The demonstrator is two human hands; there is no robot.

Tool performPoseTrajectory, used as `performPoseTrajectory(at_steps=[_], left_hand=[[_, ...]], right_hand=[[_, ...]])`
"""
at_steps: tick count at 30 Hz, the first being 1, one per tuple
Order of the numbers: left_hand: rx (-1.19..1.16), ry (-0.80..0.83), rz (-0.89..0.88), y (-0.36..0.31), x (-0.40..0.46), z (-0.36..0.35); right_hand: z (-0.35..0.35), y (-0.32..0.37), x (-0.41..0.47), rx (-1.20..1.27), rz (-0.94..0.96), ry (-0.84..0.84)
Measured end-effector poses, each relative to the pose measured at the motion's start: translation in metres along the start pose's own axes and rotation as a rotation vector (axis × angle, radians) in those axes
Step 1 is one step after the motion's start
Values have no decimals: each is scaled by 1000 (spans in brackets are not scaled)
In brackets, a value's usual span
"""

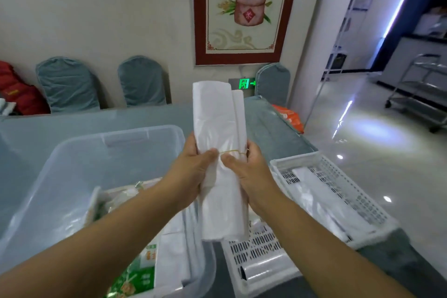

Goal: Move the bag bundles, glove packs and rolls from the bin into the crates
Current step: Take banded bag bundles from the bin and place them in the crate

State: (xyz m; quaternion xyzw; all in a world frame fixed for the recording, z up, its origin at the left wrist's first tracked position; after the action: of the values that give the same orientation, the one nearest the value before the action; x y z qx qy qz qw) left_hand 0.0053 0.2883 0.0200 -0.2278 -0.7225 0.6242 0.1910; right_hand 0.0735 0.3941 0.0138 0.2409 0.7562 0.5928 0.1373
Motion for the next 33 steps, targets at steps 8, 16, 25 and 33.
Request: performPoseTrajectory(at_steps=[8,16,25,33], left_hand=[[11,158,70,40,32,-201],[263,221,251,152,67,-304],[1003,496,140,247,116,-361],[1541,1030,-337,307,136,-445]], right_hand=[[202,42,-2,2,-35,-172],[393,35,-7,-185,-107,-402],[530,16,1,-367,-195,-617],[573,2,28,-542,-311,-668]])
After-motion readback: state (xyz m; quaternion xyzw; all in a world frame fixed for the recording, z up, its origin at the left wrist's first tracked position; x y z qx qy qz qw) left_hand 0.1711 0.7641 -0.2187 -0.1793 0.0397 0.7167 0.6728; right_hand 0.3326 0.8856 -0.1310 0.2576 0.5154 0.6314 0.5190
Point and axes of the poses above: each hand's wrist, its own x-axis towards the middle knuckle, its own z-axis out of the back of the hand, y = z × x, the point moved 10 cm from there along x, towards the middle knuckle, and after that the axes turned 6 degrees about x, right-handed, at the moved point
